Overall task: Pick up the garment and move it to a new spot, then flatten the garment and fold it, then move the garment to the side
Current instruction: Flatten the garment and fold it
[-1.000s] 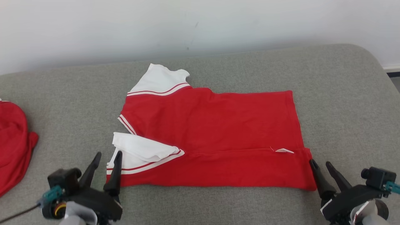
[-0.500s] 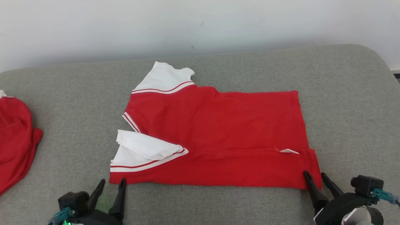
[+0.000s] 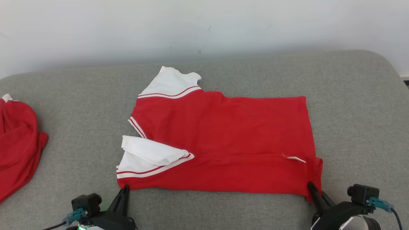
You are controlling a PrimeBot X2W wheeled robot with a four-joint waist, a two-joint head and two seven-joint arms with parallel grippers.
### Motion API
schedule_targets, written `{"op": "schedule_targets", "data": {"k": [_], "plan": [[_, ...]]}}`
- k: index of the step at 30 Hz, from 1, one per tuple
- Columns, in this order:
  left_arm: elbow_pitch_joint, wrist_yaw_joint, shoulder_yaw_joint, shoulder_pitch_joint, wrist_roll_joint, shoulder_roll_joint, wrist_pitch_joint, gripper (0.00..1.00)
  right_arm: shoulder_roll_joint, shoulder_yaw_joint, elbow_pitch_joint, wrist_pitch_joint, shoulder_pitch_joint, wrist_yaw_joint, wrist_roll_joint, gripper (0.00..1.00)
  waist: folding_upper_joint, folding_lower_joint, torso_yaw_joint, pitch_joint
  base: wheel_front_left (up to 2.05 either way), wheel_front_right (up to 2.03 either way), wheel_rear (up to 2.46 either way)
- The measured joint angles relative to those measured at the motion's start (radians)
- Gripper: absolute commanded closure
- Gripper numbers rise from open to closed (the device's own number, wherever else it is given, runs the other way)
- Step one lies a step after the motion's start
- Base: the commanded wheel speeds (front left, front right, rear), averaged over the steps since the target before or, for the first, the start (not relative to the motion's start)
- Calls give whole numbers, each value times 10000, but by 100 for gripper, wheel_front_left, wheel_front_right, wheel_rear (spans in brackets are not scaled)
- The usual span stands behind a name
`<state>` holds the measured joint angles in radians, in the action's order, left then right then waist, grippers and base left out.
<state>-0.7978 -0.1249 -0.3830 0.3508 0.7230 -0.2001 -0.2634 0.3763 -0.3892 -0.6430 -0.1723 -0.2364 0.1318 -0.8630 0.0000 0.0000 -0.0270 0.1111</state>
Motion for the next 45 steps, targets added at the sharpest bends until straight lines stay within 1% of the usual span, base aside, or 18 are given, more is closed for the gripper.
{"op": "schedule_targets", "data": {"k": [6, 9, 15, 19, 23, 26, 30, 31, 32, 33, 34, 37, 38, 39, 40, 41, 42, 45], "plan": [[734, -50, 123, -657, -134, -196, 6, 100, 184, 86, 127, -224, 370, 0, -257, 100, 0, 0, -23, -372, 0, 0, 0], [1367, -61, 458, -1200, -211, -255, 6, 100, 318, 161, 309, -276, 698, 0, -395, 100, 0, 0, -12, -558, 0, 0, 0], [2447, -63, 857, -2578, -593, -21, 8, 100, 604, 374, 863, -286, 1480, 0, -759, 100, 0, -1, 52, -861, 0, 0, 0], [3001, -15, 1221, -3355, -681, 163, 8, 100, 767, 389, 1300, 59, 1896, 0, -895, 100, -1, -1, 73, -932, 0, 0, 0], [3214, 13, 1369, -3950, -763, 401, 8, 100, 993, 560, 1534, 244, 2200, 0, -924, 100, 0, 0, 126, -904, 0, 0, 0], [3124, 13, 1269, -4150, -1089, 443, 8, 100, 1051, 719, 1561, 393, 2377, 0, -915, 100, 0, 0, 203, -927, 0, 0, 0], [3103, 13, 1313, -4213, -1175, 550, 8, 100, 1007, 888, 1513, 589, 2502, 0, -853, 100, -1, 0, 301, -1009, 0, 0, 0], [3041, 13, 1308, -4229, -1189, 562, 8, 100, 974, 936, 1496, 591, 2531, 0, -815, 96, -1, 0, 324, -1028, 0, 0, 0], [2959, 13, 1296, -4236, -1204, 566, 8, 100, 938, 1012, 1471, 514, 2559, 0, -679, 16, 0, 0, 348, -1049, 0, 0, 0], [2940, 13, 1294, -4240, -1281, 564, 8, 62, 890, 1101, 1440, 414, 2571, 0, -546, 0, 0, 0, 371, -1075, 0, 0, 0], [2982, 13, 1312, -4234, -1373, 562, 8, 0, 859, 1216, 1411, 255, 2573, 0, -382, 0, -1, 0, 395, -1099, 0, 0, 0], [3162, 113, 1452, -4234, -1804, 529, 8, 0, 757, 1584, 1442, -167, 2566, 0, 146, 0, 0, 0, 439, -1167, 0, 0, 0], [3511, 207, 1816, -4238, -1916, 579, 8, 0, 585, 1768, 1645, -412, 2562, 0, 510, 0, -1, 0, 443, -1205, 0, 0, 0], [3511, 207, 1816, -4238, -1916, 579, 8, 0, 585, 1768, 1645, -412, 2562, 0, 510, 0, -1, 0, 443, -1205, 0, 0, 0], [3944, 293, 2167, -4262, -2324, 616, 6, 0, 491, 1965, 1896, -612, 2542, 0, 982, 0, 0, 0, 432, -1228, 0, 0, 0], [3944, 293, 2167, -4262, -2324, 616, 6, 0, 491, 1965, 1896, -612, 2542, 0, 982, 0, 0, 0, 432, -1228, 0, 0, 0], [4203, 337, 2397, -4302, -2476, 681, 8, 0, 456, 2100, 2025, -702, 2523, 0, 1262, 0, -1, 0, 420, -1238, 0, 0, 0], [5039, 479, 2903, -4348, -3396, 765, 8, 0, 115, 2575, 2508, -851, 2486, 0, 2002, 0, -1, 0, 381, -1248, 0, 0, 0]]}}
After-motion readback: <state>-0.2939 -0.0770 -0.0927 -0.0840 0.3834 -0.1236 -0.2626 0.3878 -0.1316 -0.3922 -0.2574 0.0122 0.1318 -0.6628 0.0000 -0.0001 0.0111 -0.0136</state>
